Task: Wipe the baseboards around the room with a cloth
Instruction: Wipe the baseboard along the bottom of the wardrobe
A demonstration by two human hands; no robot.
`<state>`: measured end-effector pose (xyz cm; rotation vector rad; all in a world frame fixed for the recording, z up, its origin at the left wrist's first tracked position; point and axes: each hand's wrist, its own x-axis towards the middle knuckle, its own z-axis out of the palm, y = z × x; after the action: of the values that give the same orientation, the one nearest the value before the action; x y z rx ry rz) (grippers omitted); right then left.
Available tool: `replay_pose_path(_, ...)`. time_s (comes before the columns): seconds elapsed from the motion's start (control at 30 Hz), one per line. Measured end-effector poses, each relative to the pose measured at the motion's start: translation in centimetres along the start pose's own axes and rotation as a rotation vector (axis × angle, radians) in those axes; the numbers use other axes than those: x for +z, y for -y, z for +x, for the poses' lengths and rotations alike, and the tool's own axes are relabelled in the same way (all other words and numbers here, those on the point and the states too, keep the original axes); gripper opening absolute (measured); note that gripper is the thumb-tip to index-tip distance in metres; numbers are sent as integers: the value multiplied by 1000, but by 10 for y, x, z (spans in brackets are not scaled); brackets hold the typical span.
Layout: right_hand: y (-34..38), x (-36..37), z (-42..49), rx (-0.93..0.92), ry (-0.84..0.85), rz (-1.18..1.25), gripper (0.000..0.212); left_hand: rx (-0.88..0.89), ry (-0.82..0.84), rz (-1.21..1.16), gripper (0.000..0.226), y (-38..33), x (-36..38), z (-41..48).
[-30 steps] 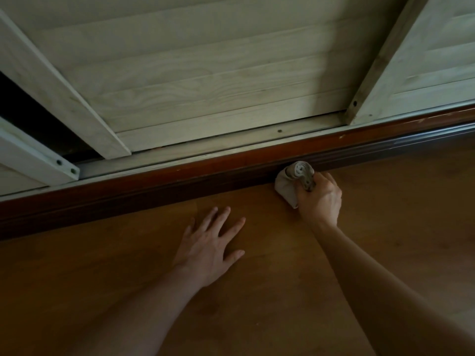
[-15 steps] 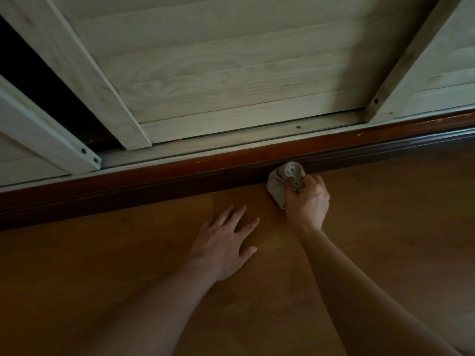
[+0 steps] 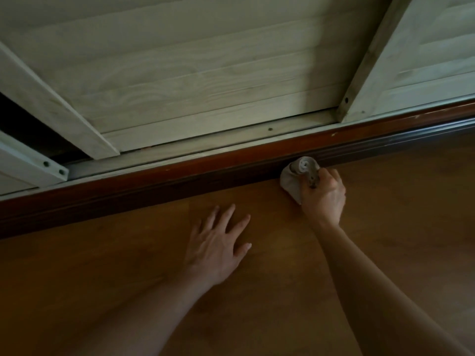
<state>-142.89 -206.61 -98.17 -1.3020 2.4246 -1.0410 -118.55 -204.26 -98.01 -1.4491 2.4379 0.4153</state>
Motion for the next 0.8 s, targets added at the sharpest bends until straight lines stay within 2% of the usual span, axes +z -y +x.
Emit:
replay_pose_path(0.1, -8, -6, 7, 43, -16, 5, 21, -38, 18, 2, 67, -9, -1, 4)
replay_pose_path(0.2, 2, -2, 1, -87, 107, 55, 30, -77, -1, -5, 68, -24, -1, 10)
replay_pose_path(0.27, 3, 1, 2, -150, 142, 60, 28, -122, -28, -16, 68, -36, 3, 13)
replay_pose_path(0.4, -10, 0, 10, -20, 65, 58, 22, -172, -75, -29, 69, -51, 12, 16)
replay_pose_path(0.47, -8, 1, 7, -15, 59, 63, 21, -178, -100, -23, 69, -53, 15, 17)
replay_pose_path(0.6, -3, 2, 5, -140, 110, 59, 21, -168, -156, -23, 70, -54, 21, 17)
replay_pose_path(0.8, -7, 2, 5, -68, 49, 50, 24, -49, -192, 14, 64, -48, 13, 32)
